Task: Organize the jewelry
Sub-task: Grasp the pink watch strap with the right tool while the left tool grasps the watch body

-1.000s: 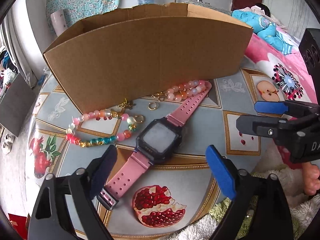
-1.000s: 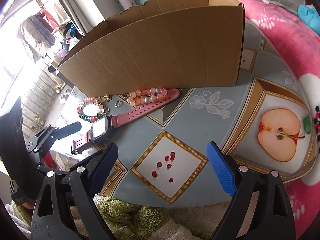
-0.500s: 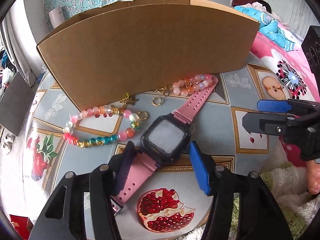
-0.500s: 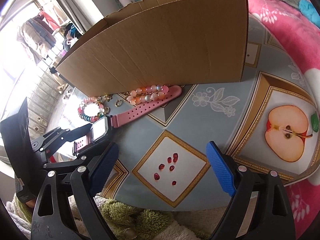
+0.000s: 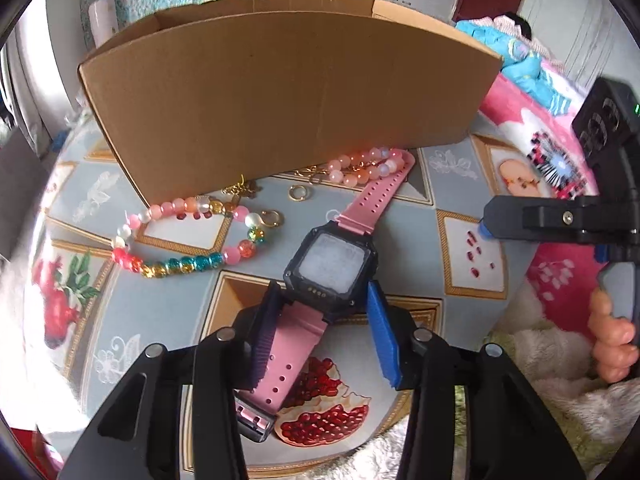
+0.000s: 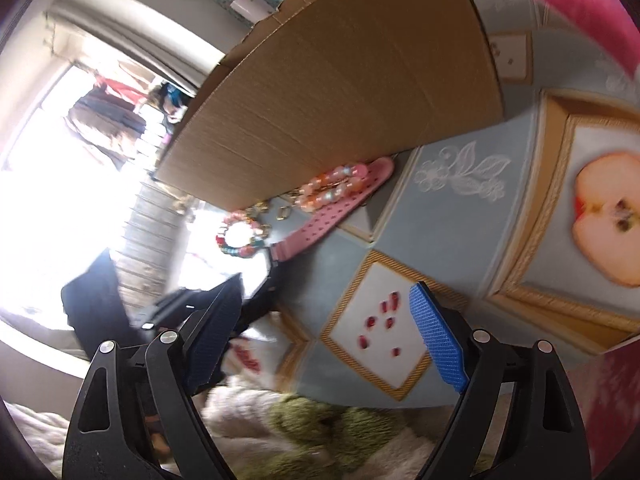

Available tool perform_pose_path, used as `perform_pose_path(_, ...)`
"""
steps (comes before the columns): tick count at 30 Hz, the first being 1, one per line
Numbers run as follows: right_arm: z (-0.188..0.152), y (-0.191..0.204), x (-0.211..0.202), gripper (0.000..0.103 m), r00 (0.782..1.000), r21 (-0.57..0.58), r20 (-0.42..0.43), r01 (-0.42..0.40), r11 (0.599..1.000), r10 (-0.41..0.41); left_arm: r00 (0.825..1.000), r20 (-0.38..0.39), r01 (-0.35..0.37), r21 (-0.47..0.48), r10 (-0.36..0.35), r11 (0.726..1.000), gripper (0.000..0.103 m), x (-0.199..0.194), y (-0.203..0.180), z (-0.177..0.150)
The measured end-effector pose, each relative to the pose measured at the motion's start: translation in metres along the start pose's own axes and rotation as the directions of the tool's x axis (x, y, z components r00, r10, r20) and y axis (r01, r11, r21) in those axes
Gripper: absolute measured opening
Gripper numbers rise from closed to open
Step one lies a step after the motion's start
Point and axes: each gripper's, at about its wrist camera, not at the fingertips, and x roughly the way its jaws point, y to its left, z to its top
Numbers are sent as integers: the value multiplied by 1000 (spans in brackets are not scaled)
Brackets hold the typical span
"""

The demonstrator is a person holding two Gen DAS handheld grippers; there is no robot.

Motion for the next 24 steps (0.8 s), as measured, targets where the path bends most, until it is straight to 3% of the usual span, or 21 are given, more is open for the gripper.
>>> perform_pose_path(3, 3, -6, 6, 82, 992, 86, -37, -120, 989, 124, 997, -2, 71, -48, -71, 996, 42, -2, 11, 1)
perform_pose_path(9, 16, -1, 17, 76, 968, 167, -61, -231, 959, 244, 979, 4, 205, -114, -206, 972, 41, -2, 32, 4)
perform_pose_path(16, 28, 9, 40, 62, 953, 235, -106, -254, 938, 285, 968, 0, 250, -54, -250, 967, 40, -1, 34, 2)
perform_pose_path(21, 30, 12, 47, 42, 953, 271, -155, -212, 939, 260, 968, -7, 251, 1, -251, 968, 40, -1, 33, 2)
perform_pose_path(24, 27, 12, 49, 17, 956, 310, -185, -163, 936, 228, 968, -11, 249, 18, -249, 968, 40, 1, 31, 4)
